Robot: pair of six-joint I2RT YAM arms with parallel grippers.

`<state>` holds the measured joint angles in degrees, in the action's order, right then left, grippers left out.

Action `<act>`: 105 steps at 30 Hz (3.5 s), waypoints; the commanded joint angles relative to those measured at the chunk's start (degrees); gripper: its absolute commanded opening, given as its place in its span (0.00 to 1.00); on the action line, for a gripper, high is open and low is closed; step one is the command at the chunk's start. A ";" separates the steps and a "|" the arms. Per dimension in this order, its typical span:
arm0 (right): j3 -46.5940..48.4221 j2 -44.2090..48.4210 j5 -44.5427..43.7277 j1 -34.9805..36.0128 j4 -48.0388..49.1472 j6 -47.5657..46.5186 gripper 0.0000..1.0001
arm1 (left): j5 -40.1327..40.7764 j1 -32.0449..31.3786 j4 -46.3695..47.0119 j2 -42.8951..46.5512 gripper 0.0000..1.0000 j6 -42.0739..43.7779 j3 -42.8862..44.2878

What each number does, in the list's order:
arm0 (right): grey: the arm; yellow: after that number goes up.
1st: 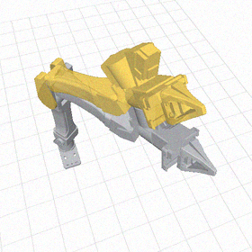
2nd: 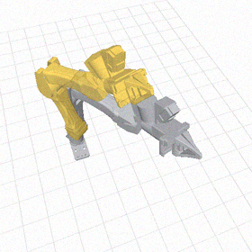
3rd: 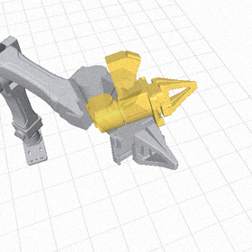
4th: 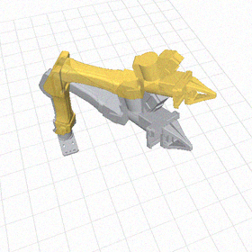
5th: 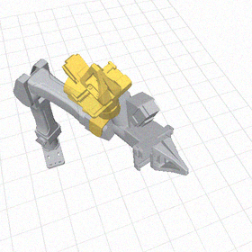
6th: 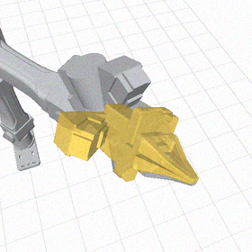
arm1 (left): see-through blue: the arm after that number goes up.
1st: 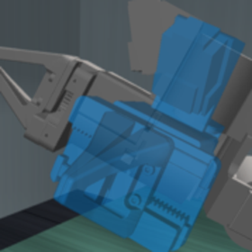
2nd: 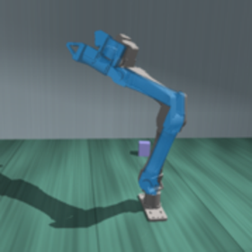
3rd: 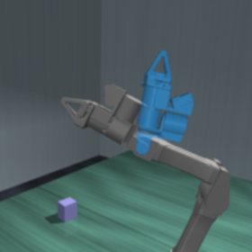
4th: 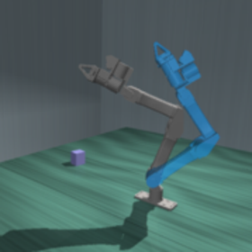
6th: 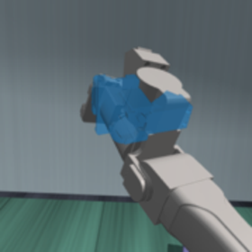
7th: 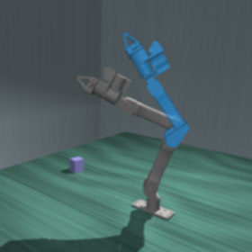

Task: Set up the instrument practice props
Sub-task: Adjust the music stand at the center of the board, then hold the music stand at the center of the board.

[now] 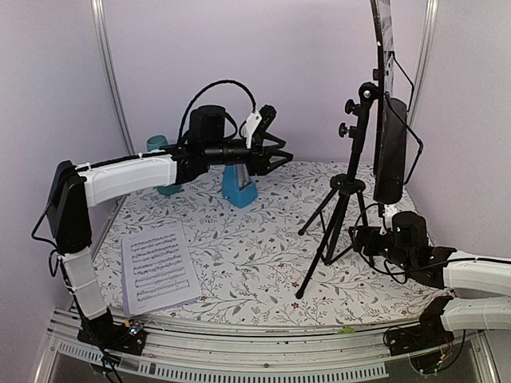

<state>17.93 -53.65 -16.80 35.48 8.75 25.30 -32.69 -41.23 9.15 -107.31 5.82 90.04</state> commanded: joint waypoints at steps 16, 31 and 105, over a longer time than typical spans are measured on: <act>2.16 -3.46 8.74 -4.38 16.00 -21.07 0.88 | -6.85 -6.68 4.53 -0.85 0.53 -16.34 0.64; 1.90 0.41 9.82 -4.33 11.81 -19.28 0.94 | 5.24 -12.85 3.85 -2.48 0.89 -24.99 1.02; 2.30 3.12 13.80 -4.33 7.76 -18.88 0.95 | -1.46 -10.83 0.39 -6.95 0.99 -20.39 5.60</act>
<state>19.97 -50.68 -3.81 31.42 16.69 6.39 -34.04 -51.81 9.50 -114.56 -14.41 93.43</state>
